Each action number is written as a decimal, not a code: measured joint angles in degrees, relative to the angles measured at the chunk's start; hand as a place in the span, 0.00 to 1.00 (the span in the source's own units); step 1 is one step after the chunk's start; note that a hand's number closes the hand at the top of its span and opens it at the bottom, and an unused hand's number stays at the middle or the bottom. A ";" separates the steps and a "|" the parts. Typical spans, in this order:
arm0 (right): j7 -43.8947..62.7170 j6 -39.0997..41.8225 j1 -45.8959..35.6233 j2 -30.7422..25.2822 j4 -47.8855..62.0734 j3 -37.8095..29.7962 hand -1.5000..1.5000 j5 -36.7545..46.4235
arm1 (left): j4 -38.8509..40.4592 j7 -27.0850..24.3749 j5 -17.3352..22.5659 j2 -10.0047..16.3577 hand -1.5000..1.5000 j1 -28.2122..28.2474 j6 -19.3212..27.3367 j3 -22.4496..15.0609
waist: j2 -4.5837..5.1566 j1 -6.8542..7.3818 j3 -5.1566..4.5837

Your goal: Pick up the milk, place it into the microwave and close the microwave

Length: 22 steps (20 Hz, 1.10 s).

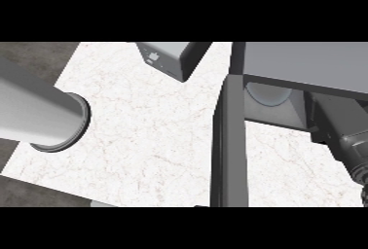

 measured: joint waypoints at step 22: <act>2.55 -8.62 -4.11 6.54 0.55 1.75 0.00 1.08 | 2.90 1.70 -3.23 -0.57 0.00 -1.88 -0.75 -4.55 | -0.16 -1.53 0.74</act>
